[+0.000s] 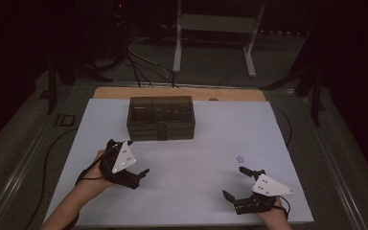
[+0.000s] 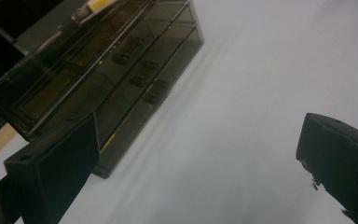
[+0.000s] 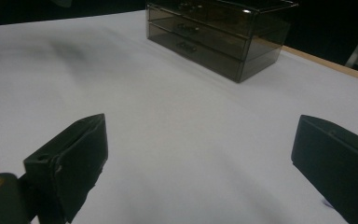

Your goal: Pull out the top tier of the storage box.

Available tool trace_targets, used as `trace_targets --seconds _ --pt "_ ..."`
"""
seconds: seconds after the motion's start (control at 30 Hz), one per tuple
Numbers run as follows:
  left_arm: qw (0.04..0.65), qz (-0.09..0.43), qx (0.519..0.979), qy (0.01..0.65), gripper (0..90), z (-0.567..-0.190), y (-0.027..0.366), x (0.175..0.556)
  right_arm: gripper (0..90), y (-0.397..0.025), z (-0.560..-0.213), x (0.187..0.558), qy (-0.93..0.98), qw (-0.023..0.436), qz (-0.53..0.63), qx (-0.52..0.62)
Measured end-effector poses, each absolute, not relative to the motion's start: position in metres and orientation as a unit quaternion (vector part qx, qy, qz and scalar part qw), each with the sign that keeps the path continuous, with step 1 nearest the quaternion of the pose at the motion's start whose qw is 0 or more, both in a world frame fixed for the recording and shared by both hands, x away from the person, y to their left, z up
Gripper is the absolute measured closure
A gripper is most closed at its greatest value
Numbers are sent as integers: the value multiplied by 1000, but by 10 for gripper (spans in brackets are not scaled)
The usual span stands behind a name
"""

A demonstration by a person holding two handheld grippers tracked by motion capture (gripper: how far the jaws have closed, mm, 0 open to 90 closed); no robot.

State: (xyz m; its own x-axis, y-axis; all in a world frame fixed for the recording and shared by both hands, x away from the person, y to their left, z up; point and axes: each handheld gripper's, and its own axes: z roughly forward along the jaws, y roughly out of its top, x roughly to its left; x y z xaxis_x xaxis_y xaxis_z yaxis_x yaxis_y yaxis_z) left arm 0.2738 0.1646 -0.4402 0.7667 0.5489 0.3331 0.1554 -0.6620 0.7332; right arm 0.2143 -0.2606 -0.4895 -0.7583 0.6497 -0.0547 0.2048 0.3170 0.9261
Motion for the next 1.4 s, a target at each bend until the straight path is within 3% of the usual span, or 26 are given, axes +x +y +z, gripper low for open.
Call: trace_targets --seconds 1.2,1.4 --pt "205 393 886 134 37 -444 111 305 37 -261 -489 214 782 216 518 273" --pt "157 422 885 118 43 -453 102 310 37 -261 -489 214 782 215 518 273"
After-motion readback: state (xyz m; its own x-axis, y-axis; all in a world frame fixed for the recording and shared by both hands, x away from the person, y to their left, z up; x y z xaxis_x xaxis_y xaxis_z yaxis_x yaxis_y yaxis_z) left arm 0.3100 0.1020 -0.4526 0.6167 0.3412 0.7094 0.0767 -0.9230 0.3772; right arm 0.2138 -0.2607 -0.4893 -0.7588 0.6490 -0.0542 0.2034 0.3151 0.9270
